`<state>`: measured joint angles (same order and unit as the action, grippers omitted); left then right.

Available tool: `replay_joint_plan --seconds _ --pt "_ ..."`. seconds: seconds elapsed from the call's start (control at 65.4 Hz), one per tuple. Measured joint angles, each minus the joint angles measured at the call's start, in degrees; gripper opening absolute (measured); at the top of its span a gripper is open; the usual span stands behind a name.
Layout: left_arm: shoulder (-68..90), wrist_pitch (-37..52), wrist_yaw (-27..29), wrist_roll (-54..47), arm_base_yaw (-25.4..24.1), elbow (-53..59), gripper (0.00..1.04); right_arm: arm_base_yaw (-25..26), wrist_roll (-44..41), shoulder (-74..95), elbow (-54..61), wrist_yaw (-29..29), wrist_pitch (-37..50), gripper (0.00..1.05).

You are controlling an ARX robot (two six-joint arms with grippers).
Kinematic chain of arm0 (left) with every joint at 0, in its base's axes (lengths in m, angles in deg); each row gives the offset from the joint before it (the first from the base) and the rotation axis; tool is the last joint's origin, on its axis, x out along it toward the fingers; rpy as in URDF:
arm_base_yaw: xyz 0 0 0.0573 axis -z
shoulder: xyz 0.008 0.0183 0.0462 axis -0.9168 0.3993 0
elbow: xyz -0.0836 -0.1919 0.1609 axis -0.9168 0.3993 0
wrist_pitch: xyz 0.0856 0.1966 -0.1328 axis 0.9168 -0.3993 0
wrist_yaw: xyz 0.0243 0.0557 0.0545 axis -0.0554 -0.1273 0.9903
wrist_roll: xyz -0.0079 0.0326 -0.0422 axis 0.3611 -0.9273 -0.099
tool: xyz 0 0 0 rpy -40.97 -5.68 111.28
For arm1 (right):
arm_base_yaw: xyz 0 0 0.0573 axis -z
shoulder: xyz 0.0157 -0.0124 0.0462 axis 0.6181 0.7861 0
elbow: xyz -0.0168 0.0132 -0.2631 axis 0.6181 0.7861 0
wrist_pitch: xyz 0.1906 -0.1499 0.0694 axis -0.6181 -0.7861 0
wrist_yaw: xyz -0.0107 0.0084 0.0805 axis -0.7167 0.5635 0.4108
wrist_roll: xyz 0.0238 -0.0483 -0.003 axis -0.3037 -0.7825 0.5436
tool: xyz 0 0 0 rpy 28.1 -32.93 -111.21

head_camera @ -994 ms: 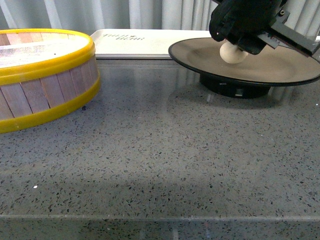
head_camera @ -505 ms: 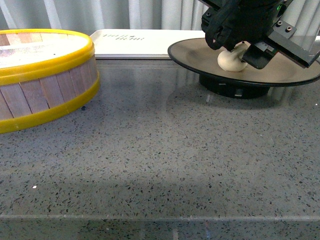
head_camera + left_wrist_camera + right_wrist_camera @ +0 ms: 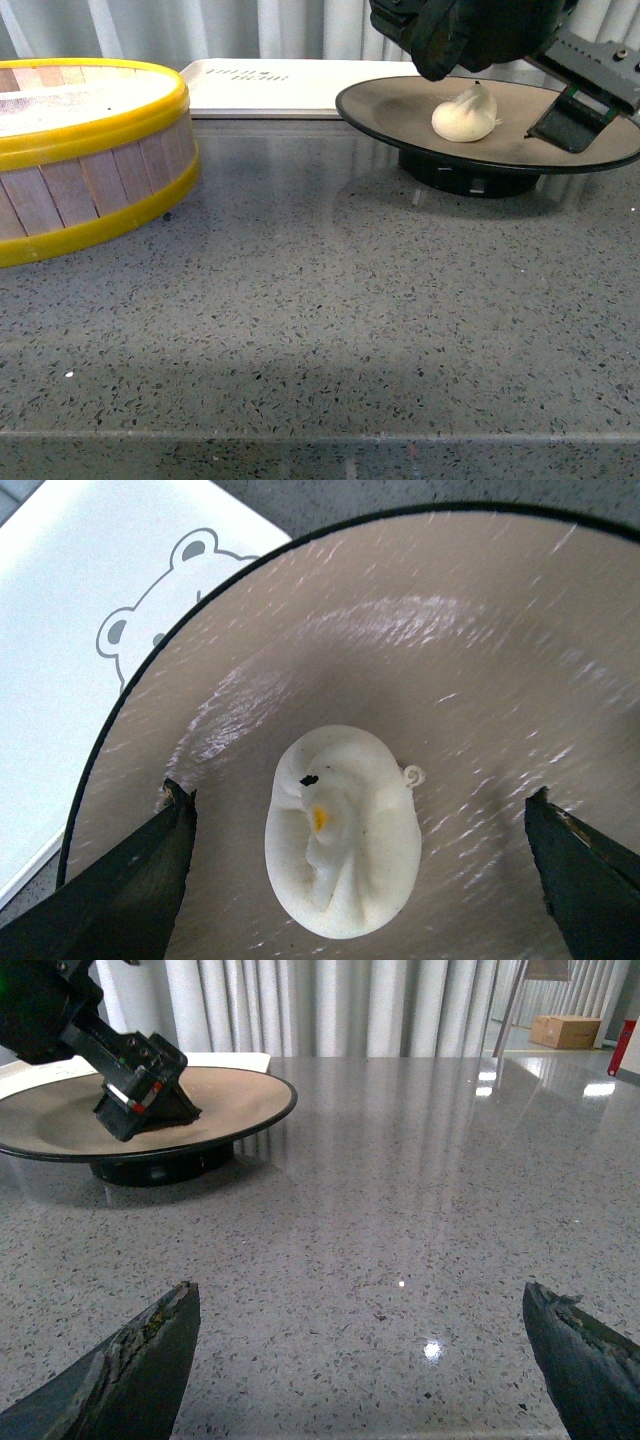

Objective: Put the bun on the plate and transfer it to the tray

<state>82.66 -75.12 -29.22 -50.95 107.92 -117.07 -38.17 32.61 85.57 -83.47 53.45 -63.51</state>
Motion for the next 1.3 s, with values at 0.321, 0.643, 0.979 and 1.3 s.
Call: replay_joint_plan --seconds 0.321,0.643,0.979,1.3 --pt "-19.04 10.19 -3.37 5.73 -4.24 13.68 0.98 0.00 0.00 0.00 0.00 0.00 0.00 0.96" --pt "-51.34 22.05 -6.86 6.88 -19.15 49.75 0.98 0.00 0.00 0.00 0.00 0.00 0.00 0.96" --pt "-69.85 40.19 -10.45 13.64 -35.54 76.35 0.67 0.00 0.00 0.00 0.00 0.00 0.00 0.96" --pt "-80.81 45.22 -15.32 15.34 -41.29 93.85 0.08 0.00 0.00 0.00 0.00 0.00 0.00 0.96"
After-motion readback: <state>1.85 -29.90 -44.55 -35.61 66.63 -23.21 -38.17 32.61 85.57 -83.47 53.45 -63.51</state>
